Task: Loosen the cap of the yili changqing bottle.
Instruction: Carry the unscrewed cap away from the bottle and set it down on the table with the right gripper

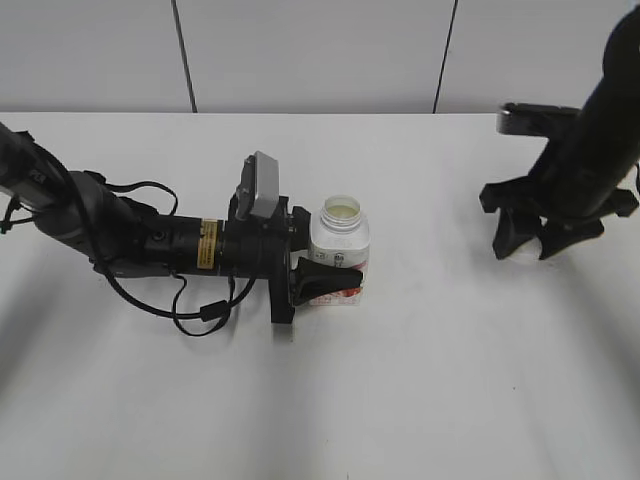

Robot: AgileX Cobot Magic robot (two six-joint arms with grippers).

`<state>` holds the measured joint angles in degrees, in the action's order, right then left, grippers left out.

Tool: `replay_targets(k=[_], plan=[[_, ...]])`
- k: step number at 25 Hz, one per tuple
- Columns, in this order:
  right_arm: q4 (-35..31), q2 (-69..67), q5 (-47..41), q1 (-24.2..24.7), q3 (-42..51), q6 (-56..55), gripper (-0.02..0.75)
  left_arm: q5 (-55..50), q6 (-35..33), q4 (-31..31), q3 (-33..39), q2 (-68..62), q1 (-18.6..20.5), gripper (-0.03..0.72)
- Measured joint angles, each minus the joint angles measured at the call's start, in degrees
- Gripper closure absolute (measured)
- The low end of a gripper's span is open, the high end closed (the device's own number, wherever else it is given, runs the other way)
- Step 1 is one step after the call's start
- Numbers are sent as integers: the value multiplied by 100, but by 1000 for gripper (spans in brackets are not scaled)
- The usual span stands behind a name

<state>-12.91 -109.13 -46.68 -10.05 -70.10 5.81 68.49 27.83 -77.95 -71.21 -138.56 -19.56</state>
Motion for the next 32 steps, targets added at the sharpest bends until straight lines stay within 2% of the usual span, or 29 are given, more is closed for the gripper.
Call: replay_targets(k=[3, 10, 32], plan=[[22, 0, 351, 140, 433, -46, 346, -1, 0, 0, 0, 0, 0, 281], [38, 0, 645, 146, 514, -51, 346, -1, 0, 6, 0, 0, -5, 281], [555, -329, 635, 146, 514, -292, 349, -1, 0, 6, 0, 0, -5, 281]])
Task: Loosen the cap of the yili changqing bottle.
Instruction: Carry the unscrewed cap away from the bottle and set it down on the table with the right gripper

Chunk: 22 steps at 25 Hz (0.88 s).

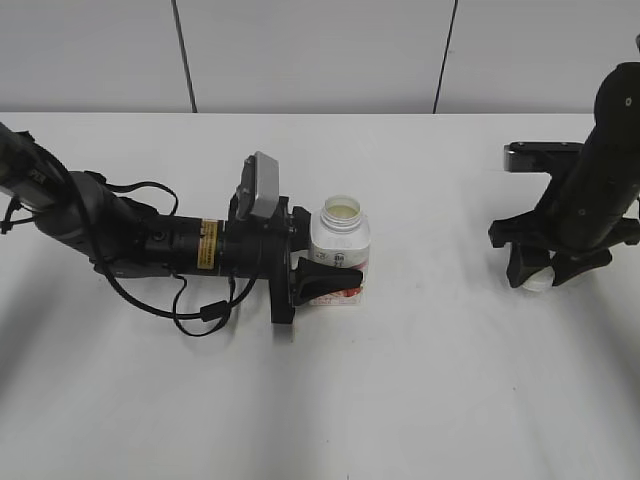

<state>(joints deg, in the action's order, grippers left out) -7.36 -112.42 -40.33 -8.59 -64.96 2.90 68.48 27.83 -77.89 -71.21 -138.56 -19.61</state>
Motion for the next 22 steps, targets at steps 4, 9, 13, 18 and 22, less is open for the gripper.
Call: replay_targets(k=[4, 9, 13, 18, 22], plan=[[6, 0, -13, 0, 0, -19, 349, 0, 0, 0, 0, 0, 0, 281], [6, 0, -13, 0, 0, -40, 346, 0, 0, 0, 0, 0, 0, 281], [6, 0, -13, 0, 0, -52, 339, 0, 0, 0, 0, 0, 0, 281], [6, 0, -15, 0, 0, -56, 311, 0, 0, 0, 0, 0, 0, 281], [11, 0, -41, 0, 0, -83, 285, 0, 0, 0, 0, 0, 0, 281]])
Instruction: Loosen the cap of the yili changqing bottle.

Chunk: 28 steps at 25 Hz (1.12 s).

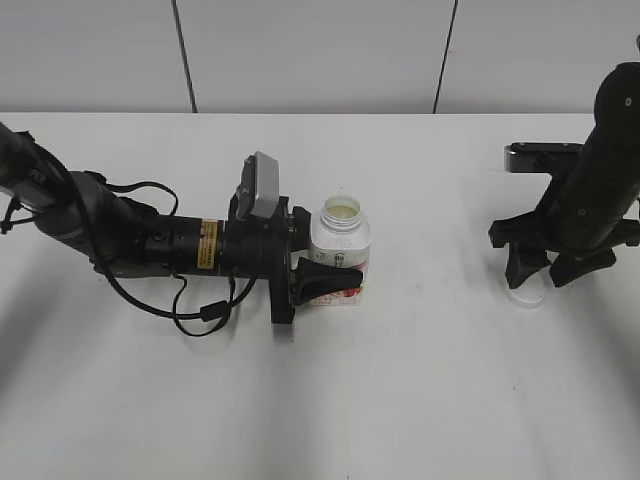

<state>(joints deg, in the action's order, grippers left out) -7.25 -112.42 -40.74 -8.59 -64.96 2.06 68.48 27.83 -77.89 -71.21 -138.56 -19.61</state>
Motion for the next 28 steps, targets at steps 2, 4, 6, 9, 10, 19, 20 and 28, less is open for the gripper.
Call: replay_targets(k=[2, 4, 6, 9, 10, 19, 20, 28], plan=[[0, 0, 0, 0, 0, -40, 282, 0, 0, 0, 0, 0, 0, 281], [0, -1, -6, 0, 0, -107, 278, 0, 0, 0, 0, 0, 0, 281], [0, -1, -13, 0, 0, -206, 265, 0, 0, 0, 0, 0, 0, 281], [0, -1, -120, 0, -20, -274, 243, 0, 0, 0, 0, 0, 0, 281], [0, -6, -183, 0, -53, -287, 239, 0, 0, 0, 0, 0, 0, 281], [-15, -6, -1107, 0, -902, -300, 234, 0, 0, -9, 0, 0, 0, 281], [-24, -6, -1178, 0, -968, -300, 234, 7, 0, -9, 0, 0, 0, 281], [-53, -6, -1378, 0, -1148, -302, 234, 11, -5, -9, 0, 0, 0, 281]])
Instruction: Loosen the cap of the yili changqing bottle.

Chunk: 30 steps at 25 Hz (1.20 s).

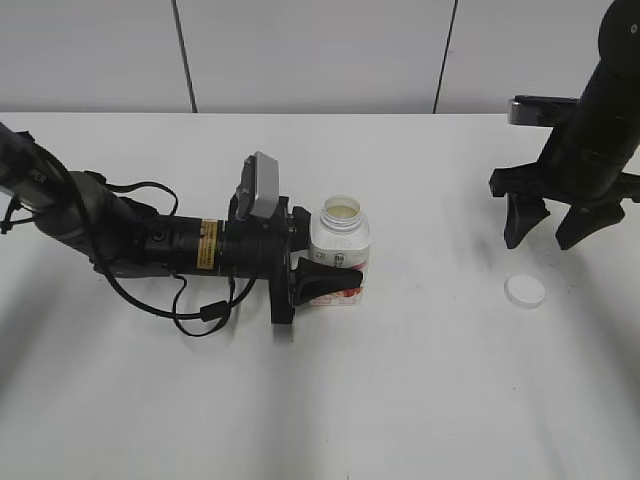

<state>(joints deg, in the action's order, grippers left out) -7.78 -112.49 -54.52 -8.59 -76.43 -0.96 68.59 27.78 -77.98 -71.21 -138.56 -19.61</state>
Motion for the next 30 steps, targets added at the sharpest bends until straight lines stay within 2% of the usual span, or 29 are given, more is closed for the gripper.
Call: replay_targets(k=[6, 10, 13, 25, 30], plan=[[0, 0, -25, 0, 0, -5, 234, 6, 0, 0, 0, 0, 0, 257], [0, 0, -25, 0, 0, 1, 234, 17, -5, -58, 0, 0, 0, 130], [0, 0, -25, 0, 0, 11, 234, 22, -10, -71, 0, 0, 0, 87], [0, 0, -52, 0, 0, 33, 234, 33, 37, -94, 0, 184, 113, 87], [0, 0, -63, 0, 0, 33, 234, 46, 184, -309, 0, 391, 113, 95]])
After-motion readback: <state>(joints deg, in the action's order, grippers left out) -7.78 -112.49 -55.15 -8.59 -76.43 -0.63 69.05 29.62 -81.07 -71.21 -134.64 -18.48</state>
